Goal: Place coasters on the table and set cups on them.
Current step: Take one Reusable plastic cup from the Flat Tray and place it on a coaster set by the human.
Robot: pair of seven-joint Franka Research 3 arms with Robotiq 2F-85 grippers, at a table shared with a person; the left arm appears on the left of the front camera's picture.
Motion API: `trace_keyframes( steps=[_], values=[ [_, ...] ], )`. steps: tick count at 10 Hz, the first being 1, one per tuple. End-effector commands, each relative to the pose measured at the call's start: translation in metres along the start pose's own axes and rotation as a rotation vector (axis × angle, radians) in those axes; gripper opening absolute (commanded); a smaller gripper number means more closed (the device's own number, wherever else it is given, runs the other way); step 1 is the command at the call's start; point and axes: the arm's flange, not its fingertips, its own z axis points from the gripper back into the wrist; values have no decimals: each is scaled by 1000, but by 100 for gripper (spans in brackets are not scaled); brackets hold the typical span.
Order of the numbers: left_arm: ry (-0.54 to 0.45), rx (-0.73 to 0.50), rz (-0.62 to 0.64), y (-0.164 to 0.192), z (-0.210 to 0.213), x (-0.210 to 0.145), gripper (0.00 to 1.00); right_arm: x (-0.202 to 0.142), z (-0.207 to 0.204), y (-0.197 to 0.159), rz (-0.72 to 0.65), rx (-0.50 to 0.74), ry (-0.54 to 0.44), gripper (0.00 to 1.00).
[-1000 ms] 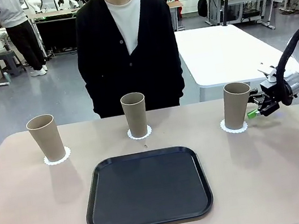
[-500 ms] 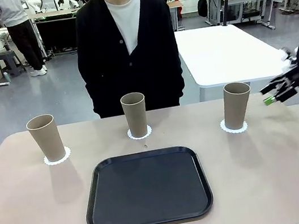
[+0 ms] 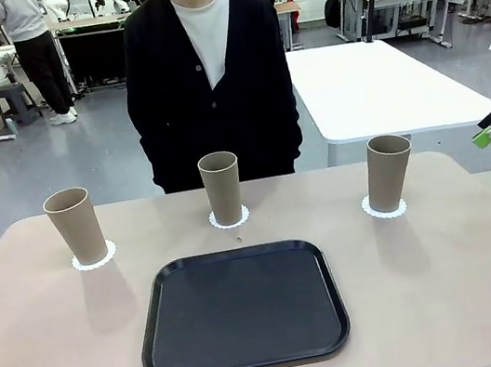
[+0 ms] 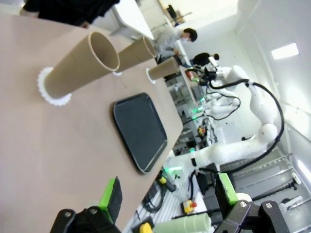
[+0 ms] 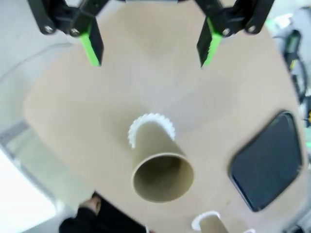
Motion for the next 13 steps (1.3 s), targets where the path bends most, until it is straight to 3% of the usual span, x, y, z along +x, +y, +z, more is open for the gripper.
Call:
trace_keyframes(
  steps=[1, 3, 6, 7, 8, 13],
  values=[
    [-14, -3, -6, -2, 1, 1, 100, 21, 13, 34, -135, -20, 95, 100],
    [-14, -3, -6, -2, 1, 1, 100, 43, 20, 60, -224, -22, 205, 100],
    [-14, -3, -6, -2, 1, 1, 100, 73, 0, 69, -329, -38, 441, 100],
    [-14, -3, -6, -2, 1, 1, 100, 82, -10, 60, -387, -59, 452, 100],
    [-14, -3, -6, -2, 1, 1, 100, 61, 4, 75, -309, -60, 350, 100],
    [-14, -3, -6, -2, 1, 1, 100, 61, 4, 75, -309, -60, 350, 100]
  ],
)
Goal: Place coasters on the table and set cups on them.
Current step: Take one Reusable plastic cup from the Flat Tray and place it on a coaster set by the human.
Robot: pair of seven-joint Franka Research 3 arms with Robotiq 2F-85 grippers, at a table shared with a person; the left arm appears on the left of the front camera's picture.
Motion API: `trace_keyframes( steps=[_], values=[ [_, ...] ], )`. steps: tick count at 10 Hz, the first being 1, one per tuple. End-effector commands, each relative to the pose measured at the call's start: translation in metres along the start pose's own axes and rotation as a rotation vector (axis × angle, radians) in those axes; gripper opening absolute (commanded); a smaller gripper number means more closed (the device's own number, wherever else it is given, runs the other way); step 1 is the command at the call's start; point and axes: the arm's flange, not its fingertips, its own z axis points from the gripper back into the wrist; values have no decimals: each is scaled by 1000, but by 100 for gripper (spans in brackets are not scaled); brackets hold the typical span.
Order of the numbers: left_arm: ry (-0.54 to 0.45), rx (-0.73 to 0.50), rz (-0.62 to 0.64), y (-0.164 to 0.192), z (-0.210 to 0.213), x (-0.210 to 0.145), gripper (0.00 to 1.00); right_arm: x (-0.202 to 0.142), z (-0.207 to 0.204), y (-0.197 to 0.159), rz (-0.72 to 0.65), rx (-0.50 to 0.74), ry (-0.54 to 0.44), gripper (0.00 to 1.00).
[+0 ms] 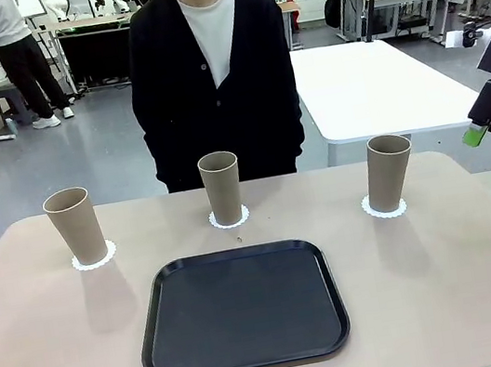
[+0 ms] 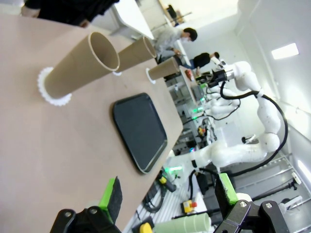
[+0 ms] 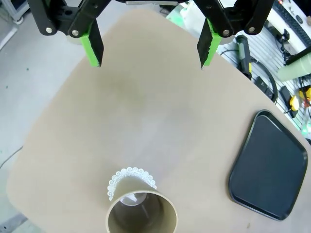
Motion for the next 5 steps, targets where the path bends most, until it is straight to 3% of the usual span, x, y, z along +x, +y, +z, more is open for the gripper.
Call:
trace_keyframes(
  steps=[1, 5],
  values=[
    [-14, -4, -6, -2, 1, 1, 100, -2, -7, 2, 16, 5, -17, 100],
    [-14, -4, -6, -2, 1, 1, 100, -2, -7, 2, 16, 5, -17, 100]
  ],
)
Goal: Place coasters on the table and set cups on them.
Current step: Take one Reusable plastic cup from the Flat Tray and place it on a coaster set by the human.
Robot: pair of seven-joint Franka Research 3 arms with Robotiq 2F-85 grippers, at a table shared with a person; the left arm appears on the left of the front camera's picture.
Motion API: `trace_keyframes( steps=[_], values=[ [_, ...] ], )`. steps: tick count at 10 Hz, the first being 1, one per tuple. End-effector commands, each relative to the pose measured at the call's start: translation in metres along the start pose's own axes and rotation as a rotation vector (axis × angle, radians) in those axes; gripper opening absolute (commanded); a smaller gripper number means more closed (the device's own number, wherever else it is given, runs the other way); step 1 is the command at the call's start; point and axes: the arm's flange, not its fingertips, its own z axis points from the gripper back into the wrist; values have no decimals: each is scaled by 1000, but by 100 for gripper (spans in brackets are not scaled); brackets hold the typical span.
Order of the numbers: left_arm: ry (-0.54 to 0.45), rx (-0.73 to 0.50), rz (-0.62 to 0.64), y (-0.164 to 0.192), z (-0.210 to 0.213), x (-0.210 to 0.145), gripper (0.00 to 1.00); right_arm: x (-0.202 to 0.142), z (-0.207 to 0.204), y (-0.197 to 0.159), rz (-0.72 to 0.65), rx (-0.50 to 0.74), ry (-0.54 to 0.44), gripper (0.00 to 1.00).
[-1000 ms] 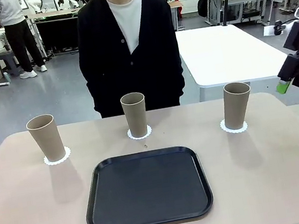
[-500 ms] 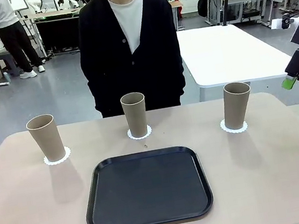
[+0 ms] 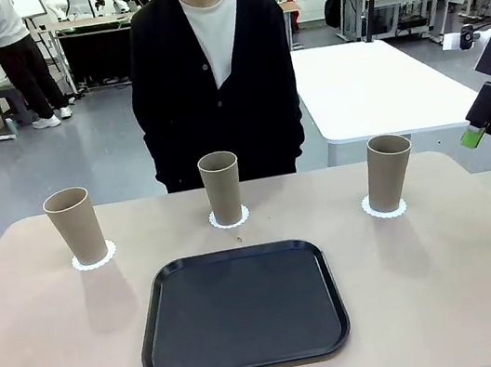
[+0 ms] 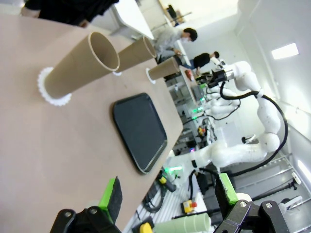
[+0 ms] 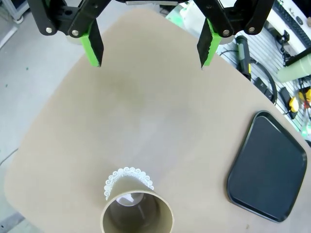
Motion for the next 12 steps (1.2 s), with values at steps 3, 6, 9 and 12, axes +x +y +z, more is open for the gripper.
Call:
trace_keyframes(
  steps=[3, 6, 9, 12],
  values=[
    [-14, -4, -6, -2, 1, 1, 100, -33, 1, -4, -57, 190, -85, 100],
    [-14, -4, -6, -2, 1, 1, 100, -84, -8, -48, -264, 583, -298, 100],
    [-14, -4, -6, -2, 1, 1, 100, -126, -33, -110, -410, 882, -425, 100],
    [-14, -4, -6, -2, 1, 1, 100, -155, -55, -148, -523, 966, -456, 100]
  ],
)
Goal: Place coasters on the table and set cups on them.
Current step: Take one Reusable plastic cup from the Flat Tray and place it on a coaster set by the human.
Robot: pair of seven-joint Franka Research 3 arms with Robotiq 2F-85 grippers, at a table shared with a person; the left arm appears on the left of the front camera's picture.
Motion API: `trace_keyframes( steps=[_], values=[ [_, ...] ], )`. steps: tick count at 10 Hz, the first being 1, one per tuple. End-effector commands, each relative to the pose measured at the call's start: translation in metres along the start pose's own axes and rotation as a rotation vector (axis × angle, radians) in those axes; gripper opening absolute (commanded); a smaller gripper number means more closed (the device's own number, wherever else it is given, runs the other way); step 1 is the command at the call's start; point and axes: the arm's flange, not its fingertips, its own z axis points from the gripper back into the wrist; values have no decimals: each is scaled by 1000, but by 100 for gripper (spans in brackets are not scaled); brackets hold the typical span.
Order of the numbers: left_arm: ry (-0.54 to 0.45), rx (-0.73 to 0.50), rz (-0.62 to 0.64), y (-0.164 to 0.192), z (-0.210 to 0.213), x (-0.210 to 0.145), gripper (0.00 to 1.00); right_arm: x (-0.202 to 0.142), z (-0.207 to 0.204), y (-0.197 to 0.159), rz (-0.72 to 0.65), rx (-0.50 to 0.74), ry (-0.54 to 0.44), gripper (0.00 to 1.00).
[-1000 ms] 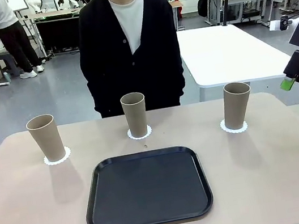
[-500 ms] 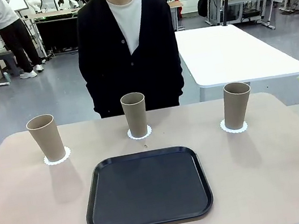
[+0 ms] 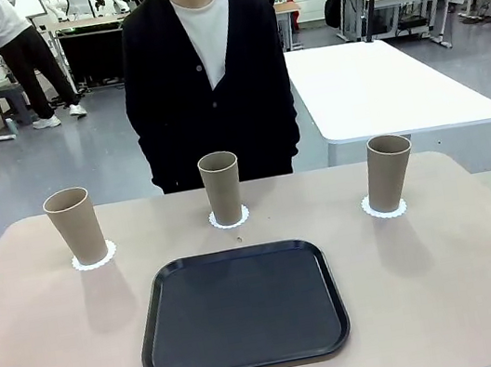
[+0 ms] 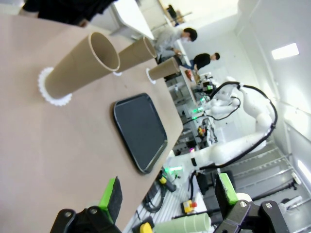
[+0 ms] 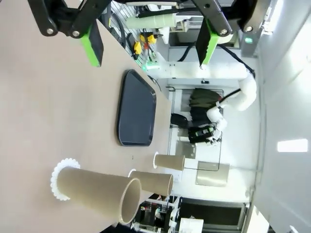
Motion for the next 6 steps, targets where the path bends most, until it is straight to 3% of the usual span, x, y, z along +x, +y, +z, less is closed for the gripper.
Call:
trace_keyframes(
  steps=[1, 5, 6],
  values=[
    [-13, -4, -7, -2, 0, 1, 100, 2, 12, -4, -7, 42, 13, 100],
    [-13, -4, -7, -2, 0, 1, 100, -10, 29, -3, 68, 51, 18, 100],
    [-13, -4, -7, -2, 0, 1, 100, -10, 22, -10, -19, 61, 11, 100]
  ],
)
